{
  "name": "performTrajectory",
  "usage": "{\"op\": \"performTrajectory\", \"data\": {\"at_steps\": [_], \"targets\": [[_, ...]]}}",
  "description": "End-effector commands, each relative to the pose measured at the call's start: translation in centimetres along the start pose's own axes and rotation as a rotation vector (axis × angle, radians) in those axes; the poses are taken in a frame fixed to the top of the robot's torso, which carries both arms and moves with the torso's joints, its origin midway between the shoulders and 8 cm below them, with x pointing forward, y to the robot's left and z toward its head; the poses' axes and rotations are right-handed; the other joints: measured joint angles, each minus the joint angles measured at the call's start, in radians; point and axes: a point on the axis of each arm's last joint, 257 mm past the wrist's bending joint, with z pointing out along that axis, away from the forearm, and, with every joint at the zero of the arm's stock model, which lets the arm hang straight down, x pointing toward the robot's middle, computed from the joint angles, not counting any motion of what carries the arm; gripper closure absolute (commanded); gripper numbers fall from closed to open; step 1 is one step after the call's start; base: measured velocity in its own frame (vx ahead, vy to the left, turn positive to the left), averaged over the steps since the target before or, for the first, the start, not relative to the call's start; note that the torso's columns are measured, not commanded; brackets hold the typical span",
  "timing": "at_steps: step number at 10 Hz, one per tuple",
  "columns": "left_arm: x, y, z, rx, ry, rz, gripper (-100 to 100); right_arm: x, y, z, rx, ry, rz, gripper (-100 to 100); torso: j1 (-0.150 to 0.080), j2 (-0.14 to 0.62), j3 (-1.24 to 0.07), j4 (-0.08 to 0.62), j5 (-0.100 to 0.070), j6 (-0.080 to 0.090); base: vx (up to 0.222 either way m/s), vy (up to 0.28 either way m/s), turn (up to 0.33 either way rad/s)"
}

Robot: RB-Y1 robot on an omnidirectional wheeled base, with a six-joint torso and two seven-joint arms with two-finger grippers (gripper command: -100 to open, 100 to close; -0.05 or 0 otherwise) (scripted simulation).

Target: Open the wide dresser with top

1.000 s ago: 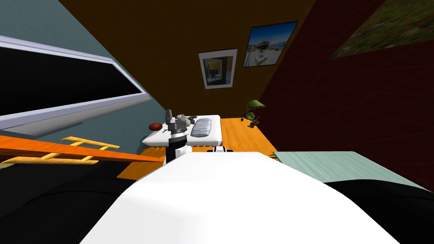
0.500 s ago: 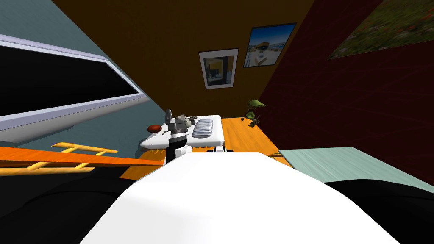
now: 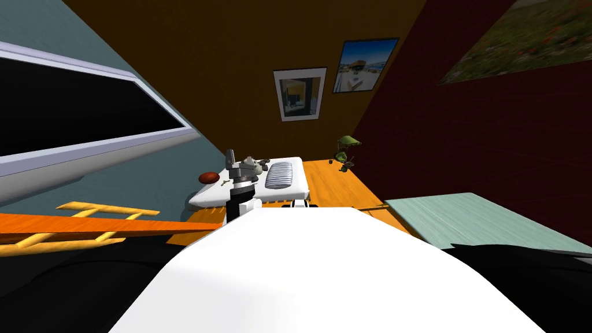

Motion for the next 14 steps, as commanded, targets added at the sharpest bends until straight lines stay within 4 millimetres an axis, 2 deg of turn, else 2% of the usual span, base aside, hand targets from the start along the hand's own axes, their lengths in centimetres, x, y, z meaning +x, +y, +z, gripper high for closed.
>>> {"op": "performTrajectory", "data": {"at_steps": [1,2,4,5,7,8,10,11,13,14], "targets": [[0.0,0.0,0.0,0.000,0.000,0.000,0,-1.7,1.9,0.7,-0.042,-0.028,0.003,-100,-0.010,0.000,0.002,0.000,-0.006,-0.001,0.002,0.003,-0.031],[0.0,0.0,0.0,0.000,0.000,0.000,0,-5.0,2.1,2.1,-0.034,-0.074,0.018,-100,-0.014,0.001,0.004,0.001,-0.008,-0.002,0.012,0.025,-0.336],[0.0,0.0,0.0,0.000,0.000,0.000,0,-5.2,3.3,2.0,-0.079,-0.083,0.016,-100,-0.005,0.002,0.004,0.001,-0.006,-0.001,0.007,0.031,-0.148],[0.0,0.0,0.0,0.000,0.000,0.000,0,-8.6,3.2,3.5,-0.065,-0.132,0.028,-100,-0.004,0.003,0.005,0.001,-0.006,-0.001,-0.008,0.044,-0.327],[0.0,0.0,0.0,0.000,0.000,0.000,0,-8.9,4.4,3.3,-0.110,-0.143,0.026,-100,-0.003,0.003,0.005,0.001,-0.005,-0.001,-0.018,0.046,-0.179],[0.0,0.0,0.0,0.000,0.000,0.000,0,-12.3,4.1,4.6,-0.091,-0.193,0.034,-100,-0.005,0.003,0.005,0.001,-0.006,-0.002,-0.051,0.074,-0.226],[0.0,0.0,0.0,0.000,0.000,0.000,0,-12.6,5.2,4.4,-0.137,-0.206,0.030,-100,-0.004,0.003,0.005,0.002,-0.006,-0.001,-0.042,0.055,-0.157],[0.0,0.0,0.0,0.000,0.000,0.000,0,-16.0,4.7,5.7,-0.114,-0.257,0.035,-100,-0.007,0.001,0.004,0.001,-0.006,-0.001,-0.045,0.060,-0.172],[0.0,0.0,0.0,0.000,0.000,0.000,0,-16.4,5.8,5.4,-0.159,-0.271,0.030,-100,-0.003,0.003,0.005,0.001,-0.006,0.000,-0.046,0.062,-0.177],[0.0,0.0,0.0,0.000,0.000,0.000,0,-19.8,5.0,6.6,-0.130,-0.322,0.031,-100,-0.006,0.001,0.004,0.001,-0.006,-0.001,-0.044,0.059,-0.169]]}}
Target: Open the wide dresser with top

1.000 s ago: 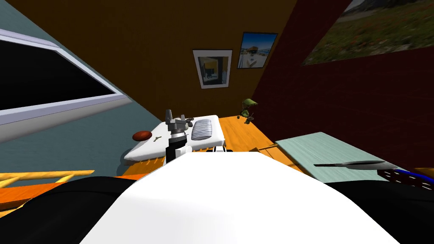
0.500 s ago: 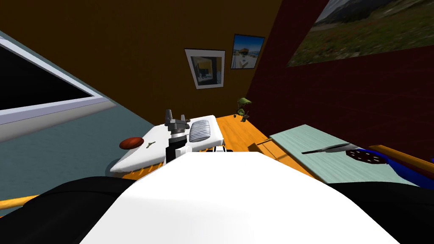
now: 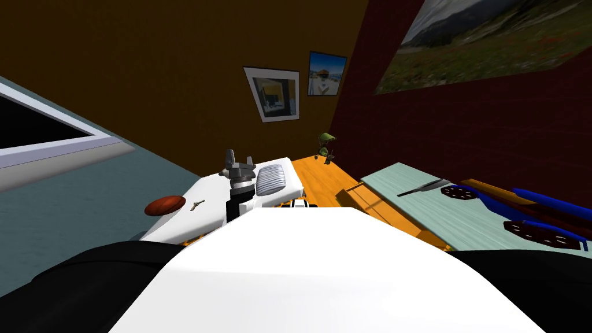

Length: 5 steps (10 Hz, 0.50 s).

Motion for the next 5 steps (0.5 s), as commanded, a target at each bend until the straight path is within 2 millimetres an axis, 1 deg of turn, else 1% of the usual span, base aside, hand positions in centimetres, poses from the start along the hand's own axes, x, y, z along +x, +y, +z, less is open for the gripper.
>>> {"op": "performTrajectory", "data": {"at_steps": [1,2,5], "targets": [[0.00,0.00,0.00,0.000,0.000,0.000,0,-3.61,0.14,1.90,-0.015,-0.067,-0.009,-100,0.001,0.000,0.000,0.000,0.000,0.000,-0.049,0.065,-0.188],[0.00,0.00,0.00,0.000,0.000,0.000,0,-3.75,0.58,1.88,-0.032,-0.073,-0.009,-100,0.001,0.001,0.000,0.000,0.000,0.000,-0.033,0.044,-0.126],[0.00,0.00,0.00,0.000,0.000,0.000,0,-3.75,0.58,1.88,-0.032,-0.073,-0.009,-100,-0.001,-0.001,-0.001,0.000,0.000,0.000,-0.003,0.003,-0.010]]}}
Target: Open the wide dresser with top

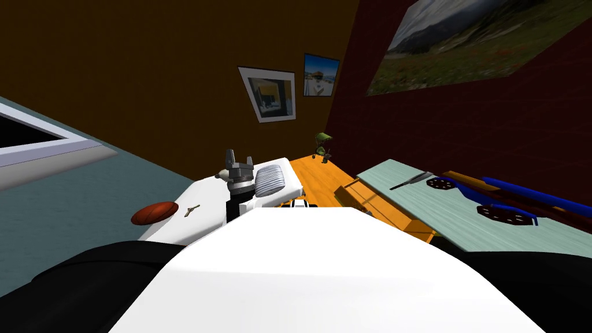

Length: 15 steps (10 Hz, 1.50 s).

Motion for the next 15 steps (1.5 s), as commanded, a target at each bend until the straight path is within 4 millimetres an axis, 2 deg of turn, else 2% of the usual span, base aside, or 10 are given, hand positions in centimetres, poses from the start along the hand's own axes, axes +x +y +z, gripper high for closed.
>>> {"op": "performTrajectory", "data": {"at_steps": [1,4,8,9,14,15], "targets": [[0.0,0.0,0.0,0.000,0.000,0.000,0,0.0,0.0,0.0,0.000,0.000,0.000,-100,0.001,0.001,0.000,0.000,0.000,0.000,0.000,0.000,0.000],[0.0,0.0,0.0,0.000,0.000,0.000,0,0.0,0.0,0.0,0.000,0.000,0.000,-100,0.002,0.001,0.001,0.000,0.000,0.000,0.001,-0.002,0.005],[0.0,0.0,0.0,0.000,0.000,0.000,0,-1.3,-1.7,2.7,-0.010,-0.008,-0.004,-100,0.003,0.002,0.001,0.001,0.001,0.000,-0.025,0.038,-0.073],[0.0,0.0,0.0,0.000,0.000,0.000,0,-1.4,-1.8,2.7,-0.009,-0.009,-0.002,-100,0.001,0.001,0.001,0.000,0.001,0.000,-0.016,0.030,-0.020],[0.0,0.0,0.0,0.000,0.000,0.000,0,-3.9,-4.5,5.8,-0.018,-0.046,-0.005,-100,0.003,0.002,0.001,0.000,0.001,0.000,-0.025,0.036,-0.069],[0.0,0.0,0.0,0.000,0.000,0.000,0,-3.9,-4.5,5.8,-0.018,-0.046,-0.005,-100,0.003,0.002,0.001,0.001,0.001,0.000,-0.018,0.034,-0.014]]}}
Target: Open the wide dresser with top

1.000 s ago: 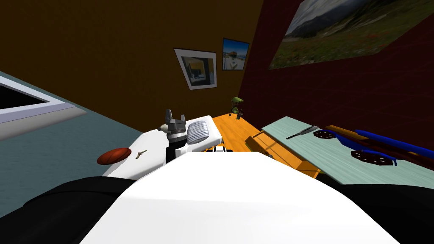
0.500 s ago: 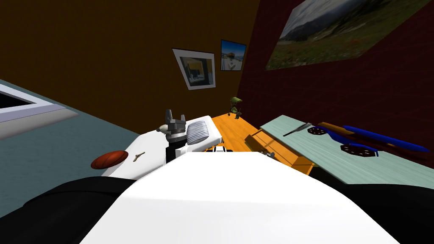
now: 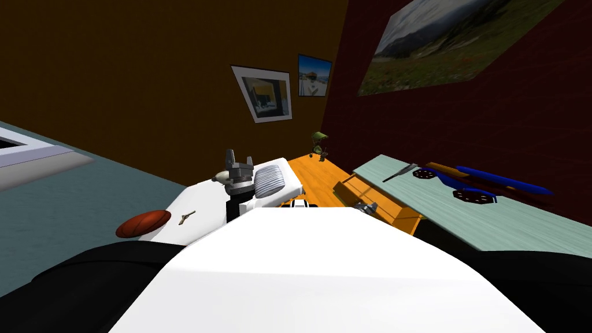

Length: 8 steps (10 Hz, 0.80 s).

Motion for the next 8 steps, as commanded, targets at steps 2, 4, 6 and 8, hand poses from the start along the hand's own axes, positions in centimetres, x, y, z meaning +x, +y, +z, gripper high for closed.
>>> {"op": "performTrajectory", "data": {"at_steps": [2,4,6,8], "targets": [[0.00,0.00,0.00,0.000,0.000,0.000,0,-0.60,-0.73,0.51,-0.002,-0.012,-0.001,-100,-0.002,-0.001,-0.001,0.000,-0.001,0.000,-0.015,0.021,-0.037],[0.00,0.00,0.00,0.000,0.000,0.000,0,-0.66,-0.74,0.54,-0.003,-0.013,-0.003,0,-0.002,-0.001,-0.001,0.000,-0.001,0.000,0.000,0.000,0.000],[0.00,0.00,0.00,0.000,0.000,0.000,0,-0.66,-0.74,0.55,-0.003,-0.013,-0.003,0,-0.001,-0.001,0.000,0.000,0.000,0.000,0.000,0.000,0.000],[0.00,0.00,0.00,0.000,0.000,0.000,0,-0.66,-0.74,0.55,-0.003,-0.013,-0.003,0,-0.001,-0.001,0.000,0.000,0.000,0.000,0.000,0.000,0.000]]}}
